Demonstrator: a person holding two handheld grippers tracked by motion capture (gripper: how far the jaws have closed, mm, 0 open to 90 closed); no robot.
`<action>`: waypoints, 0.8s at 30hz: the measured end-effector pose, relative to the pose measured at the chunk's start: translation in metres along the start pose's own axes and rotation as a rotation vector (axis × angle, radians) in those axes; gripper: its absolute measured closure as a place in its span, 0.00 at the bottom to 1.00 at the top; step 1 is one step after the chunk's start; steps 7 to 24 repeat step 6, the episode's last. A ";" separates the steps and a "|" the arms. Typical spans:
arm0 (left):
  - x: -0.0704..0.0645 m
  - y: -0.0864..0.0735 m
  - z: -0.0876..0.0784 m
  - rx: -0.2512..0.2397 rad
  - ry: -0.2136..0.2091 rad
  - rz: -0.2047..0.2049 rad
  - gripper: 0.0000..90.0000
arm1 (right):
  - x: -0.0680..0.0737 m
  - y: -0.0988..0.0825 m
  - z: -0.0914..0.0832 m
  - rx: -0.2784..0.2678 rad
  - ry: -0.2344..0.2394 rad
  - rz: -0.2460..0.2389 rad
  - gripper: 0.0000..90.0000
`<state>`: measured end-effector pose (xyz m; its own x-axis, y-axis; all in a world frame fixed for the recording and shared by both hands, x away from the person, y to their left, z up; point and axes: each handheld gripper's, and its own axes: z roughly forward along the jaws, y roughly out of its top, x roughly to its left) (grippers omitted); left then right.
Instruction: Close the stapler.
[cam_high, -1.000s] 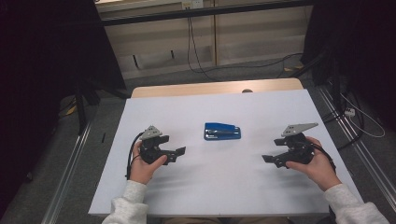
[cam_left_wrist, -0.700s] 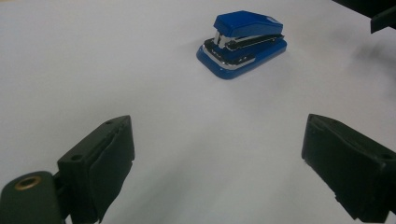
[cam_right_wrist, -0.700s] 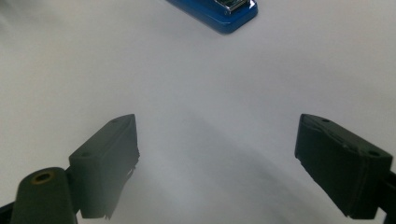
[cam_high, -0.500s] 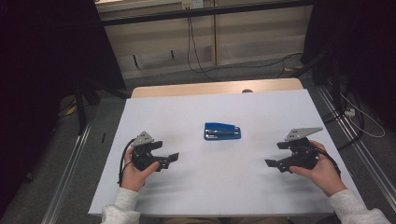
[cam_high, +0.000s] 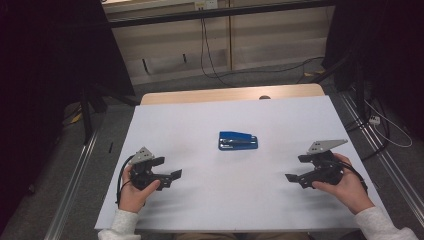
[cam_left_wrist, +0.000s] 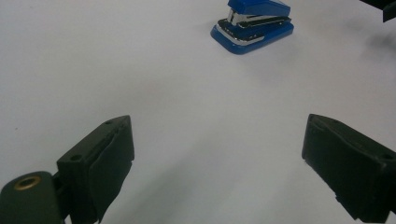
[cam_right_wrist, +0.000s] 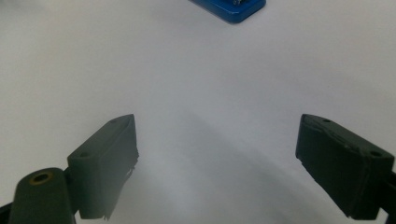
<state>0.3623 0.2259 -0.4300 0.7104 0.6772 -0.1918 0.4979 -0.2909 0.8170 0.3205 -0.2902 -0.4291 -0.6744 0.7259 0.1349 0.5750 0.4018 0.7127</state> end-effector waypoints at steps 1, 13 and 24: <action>0.000 -0.001 -0.001 0.000 0.001 0.001 0.10 | 0.000 0.000 0.000 -0.001 0.002 0.000 0.14; 0.001 -0.004 -0.003 0.008 0.004 0.006 0.10 | 0.000 0.000 0.002 0.005 0.006 -0.003 0.14; 0.001 -0.004 -0.003 0.008 0.004 0.006 0.10 | 0.000 0.000 0.002 0.005 0.006 -0.003 0.14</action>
